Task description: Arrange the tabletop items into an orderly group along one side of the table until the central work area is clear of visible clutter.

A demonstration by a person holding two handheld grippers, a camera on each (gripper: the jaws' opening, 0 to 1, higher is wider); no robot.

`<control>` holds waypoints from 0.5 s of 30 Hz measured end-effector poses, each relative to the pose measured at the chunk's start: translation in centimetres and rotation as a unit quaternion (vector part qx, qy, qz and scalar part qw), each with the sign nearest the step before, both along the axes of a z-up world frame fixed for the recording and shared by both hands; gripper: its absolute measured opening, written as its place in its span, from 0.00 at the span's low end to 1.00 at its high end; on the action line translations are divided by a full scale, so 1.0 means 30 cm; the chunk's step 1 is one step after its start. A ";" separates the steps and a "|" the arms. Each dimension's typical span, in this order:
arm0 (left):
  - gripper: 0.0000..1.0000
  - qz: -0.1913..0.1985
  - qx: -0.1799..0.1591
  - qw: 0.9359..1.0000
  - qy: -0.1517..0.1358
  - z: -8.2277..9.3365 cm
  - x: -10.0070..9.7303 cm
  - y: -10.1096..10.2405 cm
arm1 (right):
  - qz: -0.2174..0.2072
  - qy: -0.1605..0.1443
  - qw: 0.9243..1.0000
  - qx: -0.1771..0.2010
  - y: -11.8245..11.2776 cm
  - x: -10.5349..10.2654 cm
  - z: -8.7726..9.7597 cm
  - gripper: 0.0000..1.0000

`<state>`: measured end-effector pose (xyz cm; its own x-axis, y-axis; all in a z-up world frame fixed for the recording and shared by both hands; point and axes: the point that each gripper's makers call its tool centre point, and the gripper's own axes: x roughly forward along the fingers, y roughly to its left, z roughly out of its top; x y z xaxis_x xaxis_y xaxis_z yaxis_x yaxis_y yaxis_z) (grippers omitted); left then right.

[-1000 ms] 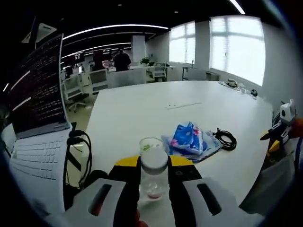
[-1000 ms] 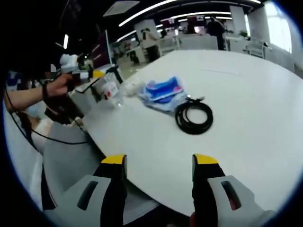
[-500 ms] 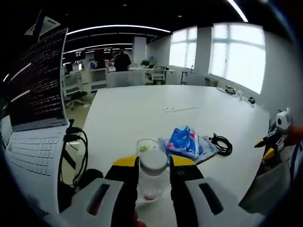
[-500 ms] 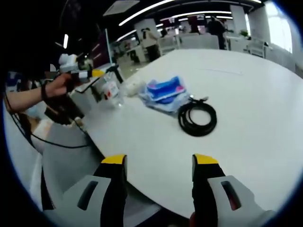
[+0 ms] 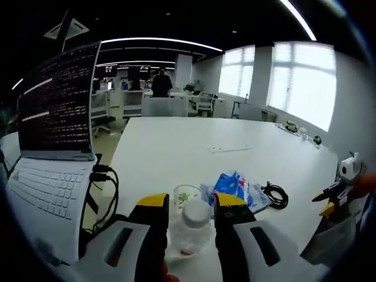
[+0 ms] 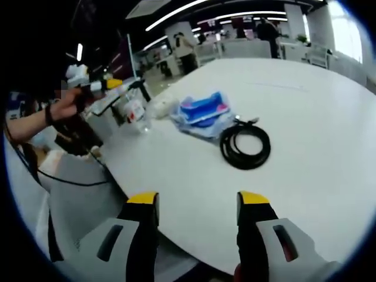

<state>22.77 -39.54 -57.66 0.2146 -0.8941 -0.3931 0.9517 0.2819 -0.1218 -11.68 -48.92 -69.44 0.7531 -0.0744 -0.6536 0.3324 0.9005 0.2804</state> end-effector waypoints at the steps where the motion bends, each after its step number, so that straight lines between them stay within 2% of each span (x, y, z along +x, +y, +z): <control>1: 0.29 0.000 -0.001 1.000 -0.002 0.004 -0.003 -0.001 | 0.000 0.001 1.000 0.000 -0.004 0.003 -0.004 0.51; 5: 0.28 -0.006 -0.008 1.000 -0.011 0.034 -0.041 -0.010 | 0.000 0.001 1.000 0.002 -0.022 0.023 -0.015 0.51; 9: 0.28 0.001 -0.020 1.000 -0.008 0.059 -0.091 -0.010 | -0.001 0.000 1.000 0.004 -0.041 0.047 -0.025 0.50; 15: 0.29 -0.015 -0.018 1.000 -0.013 0.051 -0.196 -0.012 | -0.004 0.000 1.000 0.009 -0.067 0.070 -0.045 0.49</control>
